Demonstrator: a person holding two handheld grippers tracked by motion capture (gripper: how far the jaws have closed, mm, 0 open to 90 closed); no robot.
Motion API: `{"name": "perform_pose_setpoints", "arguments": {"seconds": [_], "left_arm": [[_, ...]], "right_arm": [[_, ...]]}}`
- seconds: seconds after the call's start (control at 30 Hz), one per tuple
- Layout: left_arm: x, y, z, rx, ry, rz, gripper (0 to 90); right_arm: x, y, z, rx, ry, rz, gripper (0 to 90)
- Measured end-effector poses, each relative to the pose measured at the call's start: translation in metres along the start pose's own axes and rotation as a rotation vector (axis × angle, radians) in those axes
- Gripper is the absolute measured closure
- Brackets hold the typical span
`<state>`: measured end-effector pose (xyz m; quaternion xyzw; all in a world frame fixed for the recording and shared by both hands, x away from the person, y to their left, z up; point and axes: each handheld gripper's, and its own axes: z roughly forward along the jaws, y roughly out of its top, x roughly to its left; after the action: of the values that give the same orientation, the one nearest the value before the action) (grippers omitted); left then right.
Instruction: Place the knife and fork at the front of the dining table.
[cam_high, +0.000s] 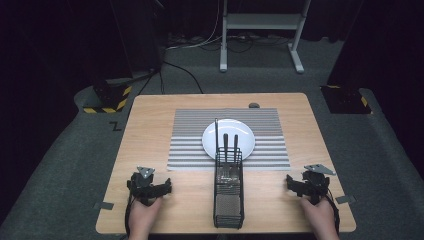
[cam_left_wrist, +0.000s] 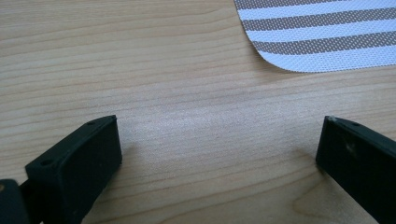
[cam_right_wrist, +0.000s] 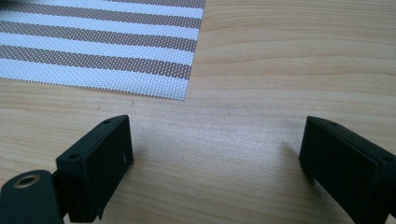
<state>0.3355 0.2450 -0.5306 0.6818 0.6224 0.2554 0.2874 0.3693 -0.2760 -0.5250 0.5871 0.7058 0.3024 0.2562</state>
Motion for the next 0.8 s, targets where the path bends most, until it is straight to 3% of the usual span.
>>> {"name": "perform_pose_setpoints", "arguments": {"seconds": [0.4,0.7,0.8], "left_arm": [[0.0,0.0,0.0,-0.001,-0.005,0.005,0.6],[-0.002,-0.002,-0.004,-0.019,-0.017,0.041,0.4],[-0.005,-0.003,-0.016,-0.063,-0.085,0.029,0.4]], "right_arm": [[-0.001,0.0,0.0,-0.003,0.017,-0.026,9.2],[-0.001,0.0,0.0,-0.003,0.018,-0.027,9.2],[-0.001,0.0,0.0,-0.003,0.018,-0.027,9.2]]}}
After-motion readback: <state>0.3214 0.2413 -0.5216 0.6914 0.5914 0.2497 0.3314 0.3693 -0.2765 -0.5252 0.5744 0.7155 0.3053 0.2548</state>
